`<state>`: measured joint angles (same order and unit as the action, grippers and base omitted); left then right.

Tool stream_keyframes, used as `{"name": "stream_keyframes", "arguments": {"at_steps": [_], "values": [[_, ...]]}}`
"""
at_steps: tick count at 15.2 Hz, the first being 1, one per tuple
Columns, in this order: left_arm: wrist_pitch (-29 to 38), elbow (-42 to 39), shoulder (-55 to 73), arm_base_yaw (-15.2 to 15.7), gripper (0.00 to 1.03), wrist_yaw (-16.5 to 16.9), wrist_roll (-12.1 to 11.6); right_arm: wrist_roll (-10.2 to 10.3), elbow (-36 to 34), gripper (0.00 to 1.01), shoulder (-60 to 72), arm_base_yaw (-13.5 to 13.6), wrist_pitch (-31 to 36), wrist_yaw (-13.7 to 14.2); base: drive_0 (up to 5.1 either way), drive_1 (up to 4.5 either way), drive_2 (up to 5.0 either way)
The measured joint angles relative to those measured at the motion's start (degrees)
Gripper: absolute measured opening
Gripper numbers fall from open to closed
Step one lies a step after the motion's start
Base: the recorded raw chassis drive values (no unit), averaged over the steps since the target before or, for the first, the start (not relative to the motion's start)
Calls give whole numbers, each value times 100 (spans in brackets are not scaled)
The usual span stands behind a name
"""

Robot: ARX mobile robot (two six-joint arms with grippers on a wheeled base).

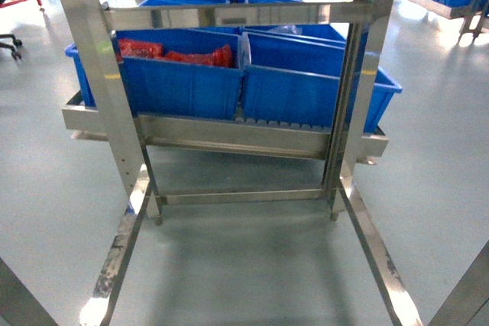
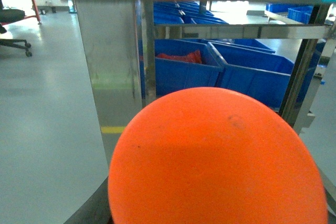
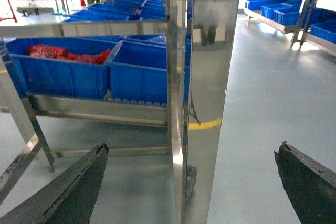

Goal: Pick capacitor and pack into box

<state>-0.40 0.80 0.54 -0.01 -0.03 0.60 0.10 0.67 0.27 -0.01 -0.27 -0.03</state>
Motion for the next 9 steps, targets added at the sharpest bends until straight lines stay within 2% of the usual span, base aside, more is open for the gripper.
{"name": "stream_keyframes", "arguments": {"at_steps": [9], "values": [[-4,0,0,0,44,2,-2,4,0,98,0,0,-7,2,0,0,0]]}}
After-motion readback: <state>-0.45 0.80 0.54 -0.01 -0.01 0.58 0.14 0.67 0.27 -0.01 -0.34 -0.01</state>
